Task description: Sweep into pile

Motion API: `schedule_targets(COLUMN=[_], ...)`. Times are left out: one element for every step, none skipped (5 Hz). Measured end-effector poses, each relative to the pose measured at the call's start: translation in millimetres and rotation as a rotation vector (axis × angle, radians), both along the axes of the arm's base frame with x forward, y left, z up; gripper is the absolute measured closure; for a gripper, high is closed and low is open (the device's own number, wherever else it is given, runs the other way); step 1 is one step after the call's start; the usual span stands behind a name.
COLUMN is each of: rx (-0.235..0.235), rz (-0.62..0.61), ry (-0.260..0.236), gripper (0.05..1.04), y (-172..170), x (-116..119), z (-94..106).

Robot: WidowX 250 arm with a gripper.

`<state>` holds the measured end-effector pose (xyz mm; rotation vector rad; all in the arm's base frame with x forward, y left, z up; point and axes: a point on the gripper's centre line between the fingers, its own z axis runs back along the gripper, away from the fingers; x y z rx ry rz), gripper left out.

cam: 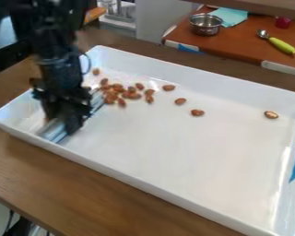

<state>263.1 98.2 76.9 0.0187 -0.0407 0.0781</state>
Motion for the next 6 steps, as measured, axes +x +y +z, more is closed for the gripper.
schedule_targets(rx=[-0.090, -0.206, -0.282, -0.315, -0.308, -0.288], rz=[-0.036, -0.058, -0.064, -0.058, -0.050, -0.042], ry=[-0.076, -0.233, -0.233, -0.223, -0.167, -0.142], gripper=[0.703, 0.703, 0.703, 0.703, 0.703, 0.703], y=[-11, -47, -86, -120, -156, -184], x=[-5, 10, 16, 42, 55, 68], z=[18.7, 51.0, 57.7, 70.2, 63.5, 59.5])
